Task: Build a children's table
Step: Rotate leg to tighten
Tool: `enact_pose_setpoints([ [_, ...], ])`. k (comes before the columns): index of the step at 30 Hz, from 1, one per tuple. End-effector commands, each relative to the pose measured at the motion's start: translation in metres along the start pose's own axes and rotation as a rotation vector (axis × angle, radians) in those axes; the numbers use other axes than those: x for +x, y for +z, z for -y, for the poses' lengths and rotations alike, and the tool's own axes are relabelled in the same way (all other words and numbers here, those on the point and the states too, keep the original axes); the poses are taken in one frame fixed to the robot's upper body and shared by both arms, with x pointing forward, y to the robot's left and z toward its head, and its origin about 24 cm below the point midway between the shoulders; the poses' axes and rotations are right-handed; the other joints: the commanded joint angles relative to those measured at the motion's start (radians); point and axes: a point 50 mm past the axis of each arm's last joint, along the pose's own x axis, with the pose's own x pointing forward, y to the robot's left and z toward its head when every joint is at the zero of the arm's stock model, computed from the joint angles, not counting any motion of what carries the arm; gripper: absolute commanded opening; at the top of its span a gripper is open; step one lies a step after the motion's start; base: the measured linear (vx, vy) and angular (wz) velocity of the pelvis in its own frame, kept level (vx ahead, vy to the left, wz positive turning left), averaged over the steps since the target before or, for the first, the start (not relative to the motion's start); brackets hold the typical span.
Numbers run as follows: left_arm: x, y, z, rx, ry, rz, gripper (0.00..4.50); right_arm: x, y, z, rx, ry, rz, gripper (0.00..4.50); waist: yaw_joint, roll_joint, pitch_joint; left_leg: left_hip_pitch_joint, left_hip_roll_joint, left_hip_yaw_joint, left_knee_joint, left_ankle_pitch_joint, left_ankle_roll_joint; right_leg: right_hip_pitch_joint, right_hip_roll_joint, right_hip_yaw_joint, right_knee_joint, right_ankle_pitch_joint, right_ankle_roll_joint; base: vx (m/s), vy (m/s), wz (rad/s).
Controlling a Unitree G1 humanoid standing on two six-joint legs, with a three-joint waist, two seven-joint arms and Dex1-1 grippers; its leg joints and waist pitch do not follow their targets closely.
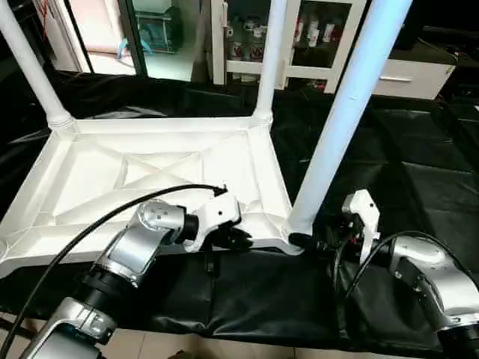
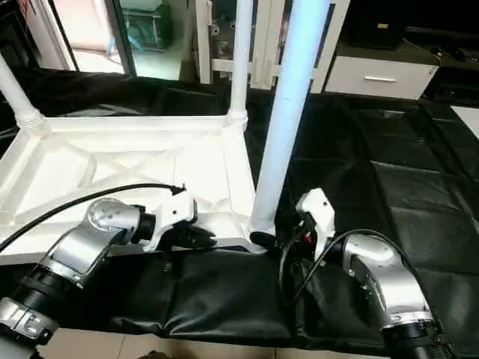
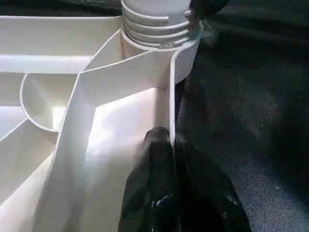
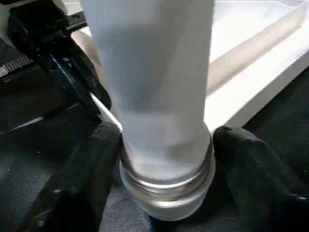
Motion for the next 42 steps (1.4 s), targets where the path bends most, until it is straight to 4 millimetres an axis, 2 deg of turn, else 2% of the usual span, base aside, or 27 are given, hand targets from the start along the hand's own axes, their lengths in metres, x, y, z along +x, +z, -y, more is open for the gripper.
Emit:
enact_pose_setpoints([
  [1,0.0,0.008,0.003,-0.003,-0.023,0.075,0.0,0.0,0.0,0.0,0.001,0.007,0.008,2.94,0.006,-0.017,-0.062,0.014,0.092,-0.042,-0.072,-0.108,0.088,0.04,-0.09,0.048,-0.065,-0.111,-0.265,0.0,0.0,0.0],
  [7,0.0,0.007,0.003,-0.006,-0.025,0.07,0.0,0.002,-0.001,-0.001,0.001,0.005,0.011,2.55,0.006,-0.018,-0.062,0.015,0.092,-0.041,-0.071,-0.109,0.088,0.041,-0.09,0.048,-0.064,-0.111,-0.267,0.0,0.0,0.0],
  [11,0.005,0.007,-0.001,-0.014,0.012,0.051,0.0,0.006,-0.002,0.001,0.01,-0.063,0.036,2.48,0.005,-0.019,-0.061,0.013,0.091,-0.041,-0.071,-0.116,0.084,0.04,-0.091,0.048,-0.066,-0.126,-0.266,0.0,0.0,0.0],
  [13,0.015,0.011,-0.01,-0.037,0.091,0.05,0.0,0.013,-0.005,0.006,0.03,-0.166,0.027,2.42,0.003,-0.018,-0.059,0.015,0.091,-0.041,-0.072,-0.129,0.072,0.038,-0.09,0.049,-0.07,-0.153,-0.26,0.0,0.0,0.0],
  [15,0.022,0.015,-0.016,-0.059,0.151,0.054,0.0,0.017,-0.008,0.008,0.045,-0.232,0.016,2.33,0.001,-0.018,-0.057,0.021,0.089,-0.042,-0.075,-0.172,0.036,0.033,-0.089,0.048,-0.078,-0.229,-0.246,0.0,0.0,0.0],
  [16,0.029,0.02,-0.021,-0.079,0.198,0.056,0.0,0.021,-0.011,0.01,0.06,-0.296,0.001,2.31,0.0,-0.019,-0.057,0.015,0.09,-0.046,-0.078,-0.177,0.025,0.04,-0.092,0.048,-0.079,-0.247,-0.232,0.0,0.0,0.0],
  [17,0.029,0.02,-0.021,-0.079,0.198,0.056,0.0,0.021,-0.011,0.01,0.06,-0.296,0.001,2.31,0.002,-0.016,-0.054,0.02,0.091,-0.044,-0.079,-0.19,0.021,0.034,-0.091,0.049,-0.083,-0.262,-0.225,0.0,0.0,0.0],
  [18,0.034,0.025,-0.025,-0.098,0.243,0.058,0.0,0.024,-0.014,0.012,0.071,-0.365,-0.016,2.18,0.0,-0.016,-0.054,0.025,0.089,-0.043,-0.078,-0.212,0.01,0.028,-0.089,0.05,-0.086,-0.279,-0.219,0.0,0.0,0.0],
  [19,0.041,0.033,-0.032,-0.138,0.321,0.063,0.0,0.028,-0.019,0.018,0.099,-0.522,-0.046,2.18,-0.001,-0.018,-0.055,0.022,0.088,-0.045,-0.08,-0.213,0.008,0.032,-0.09,0.05,-0.086,-0.283,-0.215,0.0,0.0,0.0],
  [20,0.042,0.033,-0.033,-0.143,0.33,0.064,0.0,0.028,-0.019,0.019,0.103,-0.543,-0.05,2.13,-0.001,-0.019,-0.056,0.024,0.086,-0.045,-0.081,-0.204,-0.002,0.03,-0.087,0.05,-0.085,-0.279,-0.209,0.0,0.0,0.0],
  [21,0.048,0.039,-0.038,-0.175,0.396,0.062,0.0,0.029,-0.023,0.025,0.145,-0.73,-0.065,2.09,-0.004,-0.015,-0.058,0.023,0.086,-0.046,-0.082,-0.194,-0.013,0.029,-0.087,0.05,-0.084,-0.263,-0.209,0.0,0.0,0.0],
  [22,0.051,0.042,-0.041,-0.188,0.425,0.058,0.0,0.031,-0.025,0.027,0.17,-0.816,-0.066,2.09,-0.004,-0.015,-0.059,0.022,0.085,-0.046,-0.081,-0.185,-0.016,0.029,-0.088,0.051,-0.083,-0.248,-0.21,0.0,0.0,0.0],
  [23,0.052,0.043,-0.041,-0.186,0.433,0.058,0.0,0.032,-0.025,0.027,0.178,-0.825,-0.065,2.07,-0.002,-0.016,-0.061,0.022,0.084,-0.047,-0.081,-0.182,-0.015,0.032,-0.09,0.05,-0.083,-0.231,-0.211,0.0,0.0,0.0],
  [25,0.057,0.048,-0.043,-0.172,0.472,0.057,0.0,0.041,-0.026,0.024,0.221,-0.874,-0.06,2.05,0.002,-0.013,-0.063,0.022,0.083,-0.043,-0.077,-0.156,0.009,0.033,-0.089,0.052,-0.08,-0.163,-0.218,0.0,0.0,0.0],
  [27,0.064,0.054,-0.043,-0.155,0.475,0.06,0.0,0.055,-0.023,0.017,0.19,-0.858,-0.064,2.03,0.004,-0.015,-0.062,0.019,0.081,-0.042,-0.077,-0.148,0.025,0.035,-0.09,0.052,-0.081,-0.158,-0.218,0.0,0.0,0.0],
  [30,0.069,0.058,-0.04,-0.143,0.443,0.071,0.0,0.07,-0.01,0.006,0.124,-0.707,-0.007,2.02,0.005,-0.014,-0.06,0.018,0.085,-0.046,-0.08,-0.166,0.031,0.039,-0.092,0.05,-0.083,-0.187,-0.207,0.0,0.0,0.0],
  [33,0.068,0.055,-0.04,-0.137,0.436,0.062,0.0,0.07,-0.006,0.006,0.156,-0.678,0.042,2.02,0.005,-0.016,-0.059,0.019,0.086,-0.046,-0.082,-0.178,0.031,0.038,-0.091,0.051,-0.084,-0.194,-0.204,0.0,0.0,0.0],
  [34,0.067,0.053,-0.039,-0.127,0.428,0.057,0.0,0.068,-0.004,0.006,0.163,-0.663,0.06,2.56,0.006,-0.017,-0.059,0.018,0.086,-0.046,-0.081,-0.178,0.035,0.038,-0.093,0.051,-0.084,-0.196,-0.204,0.0,0.0,0.0],
  [35,0.065,0.049,-0.039,-0.119,0.411,0.051,0.0,0.065,-0.002,0.006,0.169,-0.648,0.078,2.69,0.006,-0.018,-0.058,0.018,0.086,-0.046,-0.082,-0.179,0.036,0.038,-0.093,0.051,-0.085,-0.201,-0.202,0.0,0.0,0.0],
  [38,0.06,0.043,-0.035,-0.094,0.361,0.047,0.0,0.057,0.0,0.008,0.167,-0.634,0.102,2.89,0.009,-0.018,-0.059,0.014,0.087,-0.047,-0.082,-0.171,0.047,0.041,-0.095,0.051,-0.084,-0.192,-0.197,0.0,0.0,0.0],
  [39,0.059,0.04,-0.035,-0.098,0.354,0.042,0.0,0.054,0.0,0.009,0.163,-0.629,0.107,3.04,0.002,-0.018,-0.059,0.007,0.088,-0.05,-0.084,-0.164,0.051,0.045,-0.095,0.049,-0.081,-0.185,-0.202,0.0,0.0,0.0],
  [40,0.056,0.037,-0.032,-0.087,0.32,0.044,0.0,0.05,0.001,0.011,0.157,-0.637,0.113,3.11,0.003,-0.017,-0.06,0.011,0.089,-0.049,-0.082,-0.166,0.051,0.042,-0.096,0.049,-0.082,-0.189,-0.204,0.0,0.0,0.0],
  [41,0.055,0.037,-0.031,-0.083,0.312,0.045,0.0,0.049,0.001,0.012,0.156,-0.639,0.114,3.14,-0.001,-0.019,-0.061,0.011,0.088,-0.047,-0.08,-0.16,0.053,0.04,-0.095,0.05,-0.082,-0.186,-0.212,0.0,0.0,0.0],
  [42,0.052,0.033,-0.028,-0.078,0.28,0.045,0.0,0.042,0.003,0.014,0.153,-0.642,0.125,3.21,0.0,-0.016,-0.061,0.012,0.089,-0.047,-0.081,-0.156,0.053,0.039,-0.094,0.051,-0.08,-0.179,-0.214,0.0,0.0,0.0],
])
